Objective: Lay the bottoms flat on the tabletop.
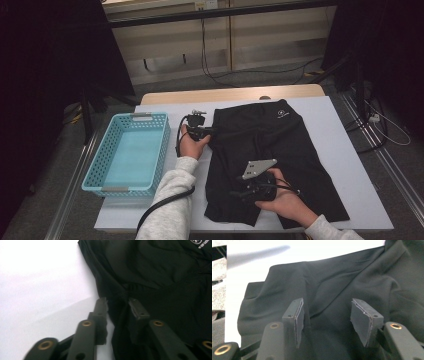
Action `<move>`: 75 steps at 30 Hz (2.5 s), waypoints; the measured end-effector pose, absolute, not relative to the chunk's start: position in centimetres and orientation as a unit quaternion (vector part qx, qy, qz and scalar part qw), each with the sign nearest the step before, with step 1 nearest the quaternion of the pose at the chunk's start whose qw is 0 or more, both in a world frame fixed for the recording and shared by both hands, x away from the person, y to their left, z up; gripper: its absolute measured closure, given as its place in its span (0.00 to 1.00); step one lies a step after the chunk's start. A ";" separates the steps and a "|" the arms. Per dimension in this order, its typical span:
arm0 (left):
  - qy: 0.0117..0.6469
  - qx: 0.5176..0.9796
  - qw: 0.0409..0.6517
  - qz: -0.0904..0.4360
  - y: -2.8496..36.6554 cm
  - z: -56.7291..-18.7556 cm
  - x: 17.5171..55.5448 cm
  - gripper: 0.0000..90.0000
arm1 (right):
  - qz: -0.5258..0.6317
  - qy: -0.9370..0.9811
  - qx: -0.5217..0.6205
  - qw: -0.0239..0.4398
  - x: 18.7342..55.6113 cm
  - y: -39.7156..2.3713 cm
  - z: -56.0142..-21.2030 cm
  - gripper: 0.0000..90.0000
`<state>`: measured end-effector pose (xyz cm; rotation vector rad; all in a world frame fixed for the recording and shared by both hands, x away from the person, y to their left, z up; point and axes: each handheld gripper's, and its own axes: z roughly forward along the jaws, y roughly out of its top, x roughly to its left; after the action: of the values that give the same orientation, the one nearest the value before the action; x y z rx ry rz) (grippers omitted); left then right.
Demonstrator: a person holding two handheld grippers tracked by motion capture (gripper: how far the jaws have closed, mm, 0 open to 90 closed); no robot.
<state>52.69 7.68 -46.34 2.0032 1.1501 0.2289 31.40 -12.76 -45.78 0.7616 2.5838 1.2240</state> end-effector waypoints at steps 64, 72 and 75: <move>0.425 0.831 0.347 0.093 11.2 -45.3 43.2 0.66 | 0.396 0.862 0.287 0.135 30.4 -13.9 -45.8 0.51; 0.432 0.830 0.345 0.071 10.8 -45.4 42.7 0.88 | 0.392 0.856 0.305 0.143 30.8 -15.1 -45.7 0.55; 0.437 0.828 0.347 0.056 10.8 -45.4 42.8 0.99 | 0.400 0.846 0.320 0.150 31.1 -16.0 -45.4 0.58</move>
<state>42.80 10.77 -45.43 2.1472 1.1340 0.1441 31.07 -16.04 -45.36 0.9185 2.4303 1.1495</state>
